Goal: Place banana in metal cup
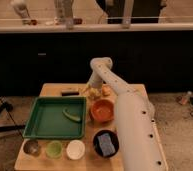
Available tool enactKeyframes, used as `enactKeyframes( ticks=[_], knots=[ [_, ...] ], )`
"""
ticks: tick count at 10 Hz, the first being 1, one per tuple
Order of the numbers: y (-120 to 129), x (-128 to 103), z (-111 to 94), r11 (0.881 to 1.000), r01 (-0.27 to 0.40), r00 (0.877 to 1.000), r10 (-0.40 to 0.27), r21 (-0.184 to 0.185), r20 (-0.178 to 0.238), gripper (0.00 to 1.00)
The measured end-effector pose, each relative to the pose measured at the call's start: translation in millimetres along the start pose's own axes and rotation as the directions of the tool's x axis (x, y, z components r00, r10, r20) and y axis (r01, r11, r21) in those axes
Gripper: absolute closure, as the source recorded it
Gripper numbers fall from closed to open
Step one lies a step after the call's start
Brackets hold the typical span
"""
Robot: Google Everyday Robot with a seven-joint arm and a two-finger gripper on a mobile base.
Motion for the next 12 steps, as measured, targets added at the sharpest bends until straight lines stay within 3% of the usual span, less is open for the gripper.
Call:
enactKeyframes(
  ticks=[4, 8, 9, 12],
  knots=[
    [-1, 7, 5, 1.000, 0.006, 0.999, -0.006, 0.009, -0.034, 0.26],
    [-6, 17, 9, 1.000, 0.018, 0.999, -0.017, 0.019, -0.042, 0.26],
    [-7, 17, 12, 1.000, 0.019, 0.999, -0.019, 0.017, -0.033, 0.31],
    [-1, 17, 12, 1.000, 0.014, 0.999, -0.014, 0.016, -0.031, 0.59]
  ],
)
